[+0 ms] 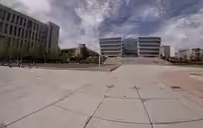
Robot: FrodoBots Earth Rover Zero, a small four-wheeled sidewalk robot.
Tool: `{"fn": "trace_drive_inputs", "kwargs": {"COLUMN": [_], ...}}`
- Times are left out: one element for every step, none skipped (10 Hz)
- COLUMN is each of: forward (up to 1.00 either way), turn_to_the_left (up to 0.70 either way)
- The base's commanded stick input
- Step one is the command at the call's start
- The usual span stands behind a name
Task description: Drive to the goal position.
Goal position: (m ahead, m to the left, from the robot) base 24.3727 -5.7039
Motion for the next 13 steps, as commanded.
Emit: {"fn": "trace_drive_inputs", "kwargs": {"forward": [1.0,1.0,1.0,1.0,1.0,1.0,1.0,1.0,1.0,1.0,1.0,1.0,1.0], "turn_to_the_left": [0.0,-0.06,-0.3,-0.4,-0.4,-0.4,-0.4,-0.4,-0.4,-0.4,-0.4,-0.4,-0.4]}}
